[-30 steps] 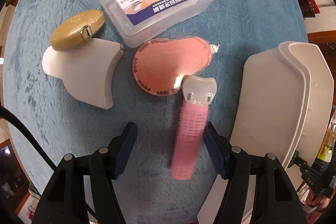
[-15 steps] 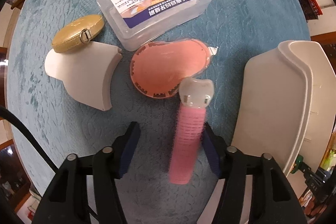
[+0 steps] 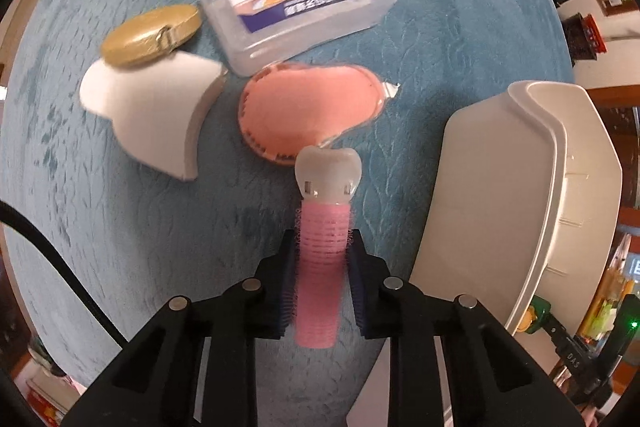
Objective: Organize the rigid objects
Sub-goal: 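Close the left gripper on the pink roller and lift it, then carry the pink roller over the tray and lower it in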
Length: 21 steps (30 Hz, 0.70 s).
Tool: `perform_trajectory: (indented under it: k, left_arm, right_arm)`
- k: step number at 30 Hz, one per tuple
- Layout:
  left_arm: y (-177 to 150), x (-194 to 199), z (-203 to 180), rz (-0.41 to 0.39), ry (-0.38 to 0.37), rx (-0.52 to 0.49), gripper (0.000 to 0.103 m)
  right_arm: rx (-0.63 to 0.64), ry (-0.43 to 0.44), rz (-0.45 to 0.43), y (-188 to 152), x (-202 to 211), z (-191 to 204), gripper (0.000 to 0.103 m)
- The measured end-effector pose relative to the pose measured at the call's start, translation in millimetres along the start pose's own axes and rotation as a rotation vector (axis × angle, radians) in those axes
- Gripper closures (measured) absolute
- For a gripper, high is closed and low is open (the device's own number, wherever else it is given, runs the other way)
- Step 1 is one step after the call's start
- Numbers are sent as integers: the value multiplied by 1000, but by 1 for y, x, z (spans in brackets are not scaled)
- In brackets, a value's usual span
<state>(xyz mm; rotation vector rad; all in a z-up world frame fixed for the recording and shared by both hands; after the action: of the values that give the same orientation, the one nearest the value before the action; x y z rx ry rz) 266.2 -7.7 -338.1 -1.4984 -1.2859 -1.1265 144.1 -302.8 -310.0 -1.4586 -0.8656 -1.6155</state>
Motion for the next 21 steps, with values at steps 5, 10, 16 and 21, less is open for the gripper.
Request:
perform_trajectory:
  k: [5,10,16,21]
  left_arm:
    - [-18,12,7,-28,3,34,78]
    - [-35,36,11,-88,3,76,78]
    - [-48,78,8,-180,30,80,78]
    - [-40,116,1,-258,34,61,78]
  right_arm:
    - [17,-17,-27,-8,0,0,95]
    - [56,-31,-47,-10,2,6,95]
    - [51,-4,-64,-10,6,8,95]
    - [53,7,-73,-14,5,6,95]
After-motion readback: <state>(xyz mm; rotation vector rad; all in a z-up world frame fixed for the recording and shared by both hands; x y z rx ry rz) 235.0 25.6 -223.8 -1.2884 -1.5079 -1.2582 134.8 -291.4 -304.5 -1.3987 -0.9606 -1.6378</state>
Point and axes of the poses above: each gripper's, at about its wrist camera, not at the fingertips, and x roughly against the way its jaws point, z to its left, y to its top, the point moved 9 cm from there along -x, roughly the way its jaws point, and after that the axes turned 10 degrees about -x, right-handed, at the moved point
